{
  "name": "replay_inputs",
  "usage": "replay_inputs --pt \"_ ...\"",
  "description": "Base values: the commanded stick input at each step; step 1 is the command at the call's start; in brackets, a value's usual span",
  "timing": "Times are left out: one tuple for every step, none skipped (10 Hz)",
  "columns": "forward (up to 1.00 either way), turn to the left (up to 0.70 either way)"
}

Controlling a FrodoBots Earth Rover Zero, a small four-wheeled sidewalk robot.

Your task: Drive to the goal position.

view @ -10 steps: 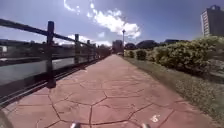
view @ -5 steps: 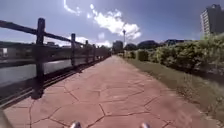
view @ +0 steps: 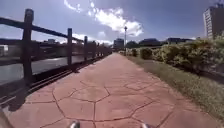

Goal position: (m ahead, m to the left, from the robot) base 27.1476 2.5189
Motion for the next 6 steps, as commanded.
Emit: replay_inputs --pt "0.85 0.00" --pt "0.85 0.00" --pt "0.85 0.00" --pt "0.85 0.00" --pt "0.85 0.00" --pt "0.85 0.00"
